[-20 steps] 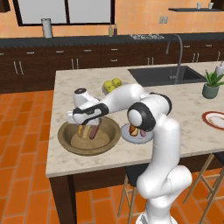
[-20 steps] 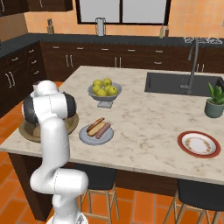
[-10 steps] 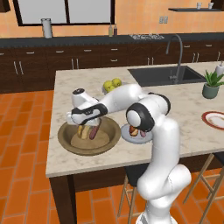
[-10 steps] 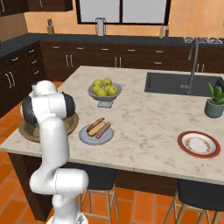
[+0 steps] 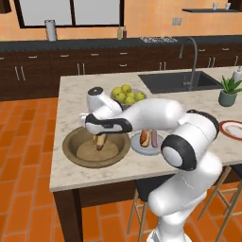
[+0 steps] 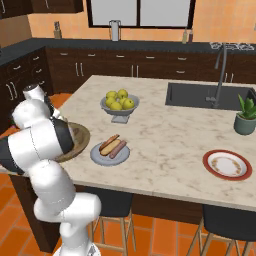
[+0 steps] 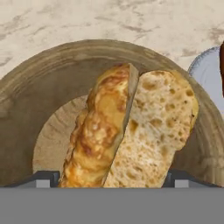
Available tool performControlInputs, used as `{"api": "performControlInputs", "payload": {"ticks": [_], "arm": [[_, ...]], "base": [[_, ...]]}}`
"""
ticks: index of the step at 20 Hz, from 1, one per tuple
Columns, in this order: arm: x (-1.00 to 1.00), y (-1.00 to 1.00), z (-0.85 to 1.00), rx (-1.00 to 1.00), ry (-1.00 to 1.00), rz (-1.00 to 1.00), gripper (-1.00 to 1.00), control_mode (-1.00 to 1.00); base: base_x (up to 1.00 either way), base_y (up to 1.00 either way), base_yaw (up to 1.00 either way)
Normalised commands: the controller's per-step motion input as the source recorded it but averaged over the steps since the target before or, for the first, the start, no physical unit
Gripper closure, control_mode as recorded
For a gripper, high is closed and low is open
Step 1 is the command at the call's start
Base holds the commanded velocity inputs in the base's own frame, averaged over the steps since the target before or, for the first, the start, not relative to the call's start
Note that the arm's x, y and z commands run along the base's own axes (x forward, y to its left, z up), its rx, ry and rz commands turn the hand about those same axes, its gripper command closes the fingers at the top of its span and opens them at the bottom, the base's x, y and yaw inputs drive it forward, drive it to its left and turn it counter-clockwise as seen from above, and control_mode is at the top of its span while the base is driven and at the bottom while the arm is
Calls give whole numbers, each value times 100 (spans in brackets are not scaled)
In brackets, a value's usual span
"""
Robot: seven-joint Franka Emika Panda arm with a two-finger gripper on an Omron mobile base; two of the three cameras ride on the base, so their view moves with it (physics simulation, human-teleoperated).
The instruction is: Place one bun and one sausage from the bowl on each plate.
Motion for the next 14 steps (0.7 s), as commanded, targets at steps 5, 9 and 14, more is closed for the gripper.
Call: {"api": "performControlInputs", "payload": {"ticks": [5,9,14], "arm": [[-61,-100,85,27,-2,-9,100,-100],[-81,-100,84,26,-1,-8,100,-100],[-94,-95,66,18,0,-10,100,-100]], "base": [[0,0,0],[0,0,0],[0,0,0]]}}
